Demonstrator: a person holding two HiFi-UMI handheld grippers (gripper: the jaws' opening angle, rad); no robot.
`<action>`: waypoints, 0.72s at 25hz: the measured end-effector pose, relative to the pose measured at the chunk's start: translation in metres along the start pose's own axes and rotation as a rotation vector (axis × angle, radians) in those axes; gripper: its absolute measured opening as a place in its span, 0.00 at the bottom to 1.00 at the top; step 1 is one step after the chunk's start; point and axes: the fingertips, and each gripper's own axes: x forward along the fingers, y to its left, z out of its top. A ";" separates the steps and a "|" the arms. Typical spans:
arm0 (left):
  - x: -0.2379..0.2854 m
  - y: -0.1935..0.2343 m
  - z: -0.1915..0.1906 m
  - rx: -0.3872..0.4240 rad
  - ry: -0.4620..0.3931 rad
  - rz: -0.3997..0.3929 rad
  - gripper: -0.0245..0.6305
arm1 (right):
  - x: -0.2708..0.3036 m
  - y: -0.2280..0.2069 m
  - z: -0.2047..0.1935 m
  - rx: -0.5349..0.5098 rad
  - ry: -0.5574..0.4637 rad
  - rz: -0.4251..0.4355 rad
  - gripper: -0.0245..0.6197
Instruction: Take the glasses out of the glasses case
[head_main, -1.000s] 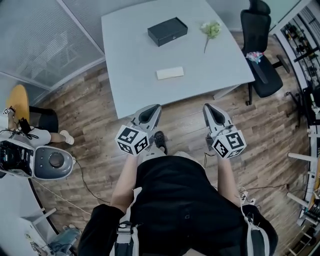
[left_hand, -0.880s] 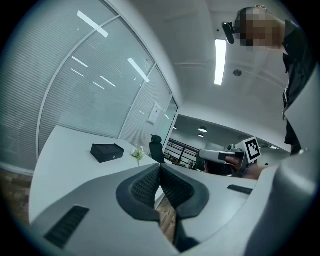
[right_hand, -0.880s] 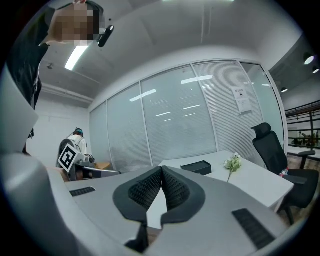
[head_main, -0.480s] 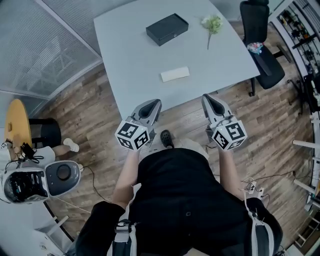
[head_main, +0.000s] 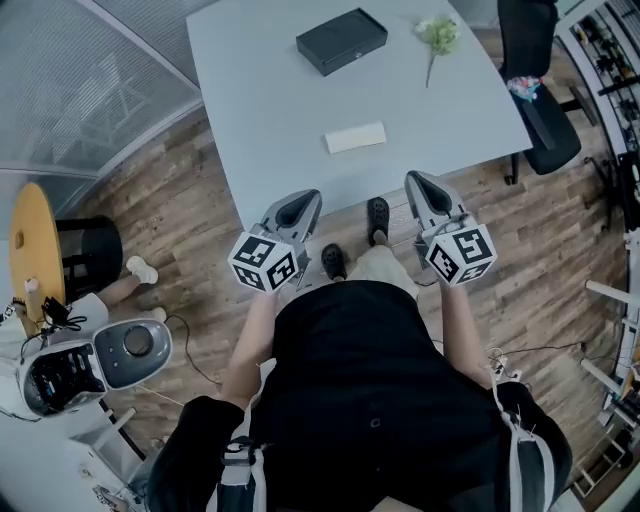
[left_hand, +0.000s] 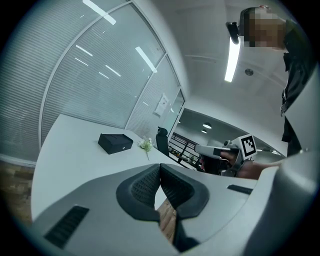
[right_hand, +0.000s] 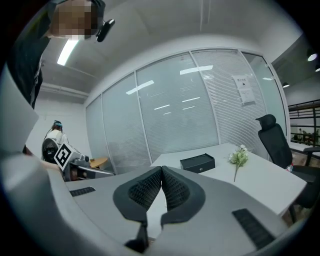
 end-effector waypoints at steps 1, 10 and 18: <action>0.004 0.003 0.002 -0.004 -0.001 0.013 0.07 | 0.006 -0.002 0.001 -0.009 0.008 0.023 0.07; 0.058 0.017 0.027 -0.030 -0.005 0.118 0.07 | 0.067 -0.039 0.014 -0.108 0.090 0.226 0.11; 0.113 0.024 0.042 -0.047 -0.017 0.206 0.07 | 0.107 -0.087 0.011 -0.205 0.164 0.357 0.21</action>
